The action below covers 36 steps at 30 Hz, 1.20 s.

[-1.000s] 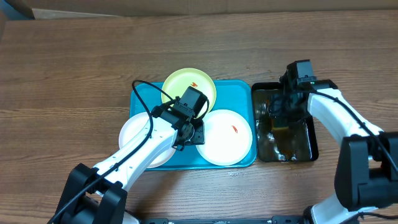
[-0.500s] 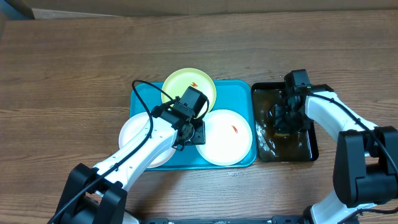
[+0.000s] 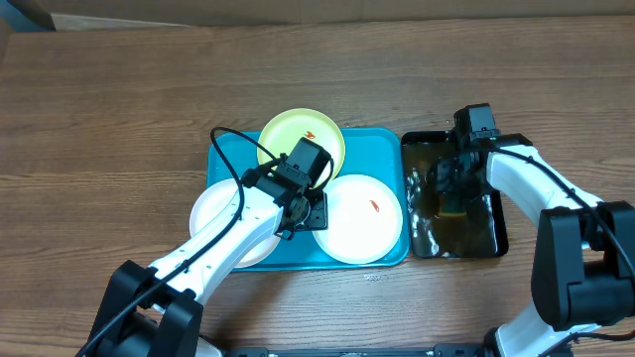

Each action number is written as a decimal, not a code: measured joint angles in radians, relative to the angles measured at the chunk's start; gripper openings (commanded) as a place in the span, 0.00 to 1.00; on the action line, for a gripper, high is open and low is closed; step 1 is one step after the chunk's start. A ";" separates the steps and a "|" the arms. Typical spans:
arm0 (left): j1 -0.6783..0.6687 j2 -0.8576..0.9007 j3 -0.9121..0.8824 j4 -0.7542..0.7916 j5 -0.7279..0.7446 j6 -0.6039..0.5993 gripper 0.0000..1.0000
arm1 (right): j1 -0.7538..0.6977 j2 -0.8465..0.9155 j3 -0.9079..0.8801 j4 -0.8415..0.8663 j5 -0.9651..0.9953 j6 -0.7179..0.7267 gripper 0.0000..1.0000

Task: Clean dirty plates on tray and stack at the side
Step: 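Grasp the green-yellow sponge with the right gripper in the black tray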

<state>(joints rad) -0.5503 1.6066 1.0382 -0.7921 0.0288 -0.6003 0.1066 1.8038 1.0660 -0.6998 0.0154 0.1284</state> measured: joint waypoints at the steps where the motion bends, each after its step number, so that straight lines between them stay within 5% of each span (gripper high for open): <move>1: 0.000 0.000 0.000 0.000 0.000 0.000 0.62 | 0.000 0.000 0.000 0.000 0.000 0.002 0.11; 3: 0.000 0.000 0.000 0.000 0.000 0.000 0.62 | 0.000 0.000 0.000 0.004 0.000 0.004 0.55; 5: 0.000 0.000 0.000 0.000 0.000 0.000 0.62 | 0.000 0.000 0.000 0.011 0.000 0.007 0.65; 9: 0.000 0.000 0.000 0.000 0.000 0.000 0.62 | 0.000 0.000 0.000 0.038 0.000 0.003 0.57; 12: 0.000 0.000 0.000 0.000 0.000 0.000 0.62 | 0.000 0.000 0.000 0.058 0.000 0.009 0.12; 13: 0.000 0.000 0.000 0.000 0.000 0.000 0.62 | 0.000 0.000 0.000 0.066 0.001 0.005 0.06; 14: 0.000 0.000 0.000 0.000 0.000 0.000 0.62 | 0.000 0.000 0.000 0.072 0.000 0.003 0.07; 17: 0.000 0.000 0.000 0.000 0.000 0.000 0.62 | 0.000 0.000 0.000 0.083 0.000 0.005 0.63; 18: 0.000 0.000 0.000 0.000 0.000 0.000 0.62 | 0.000 0.000 0.000 0.083 0.000 0.006 0.66; 21: 0.000 0.000 0.000 0.000 0.000 0.000 0.62 | 0.000 0.000 0.000 0.090 0.000 0.005 0.65; 22: 0.000 0.000 0.000 0.000 0.000 0.000 0.62 | 0.000 0.000 0.000 0.095 0.000 0.004 0.52; 23: 0.000 0.000 0.000 -0.001 0.000 0.000 0.62 | 0.000 0.000 0.000 0.099 0.000 0.005 0.04; 27: 0.000 0.000 0.000 -0.008 0.000 0.000 0.62 | 0.000 0.000 0.000 0.103 0.000 0.002 0.04; 31: 0.000 0.000 0.000 -0.015 0.000 0.000 0.63 | 0.000 0.000 0.003 0.054 0.000 0.014 0.43; 36: 0.000 0.000 0.000 -0.023 0.000 0.000 0.63 | 0.000 0.000 0.023 -0.072 -0.004 0.041 0.52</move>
<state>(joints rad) -0.5503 1.6066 1.0382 -0.8146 0.0284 -0.6003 0.1066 1.8038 1.0893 -0.7723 0.0113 0.1692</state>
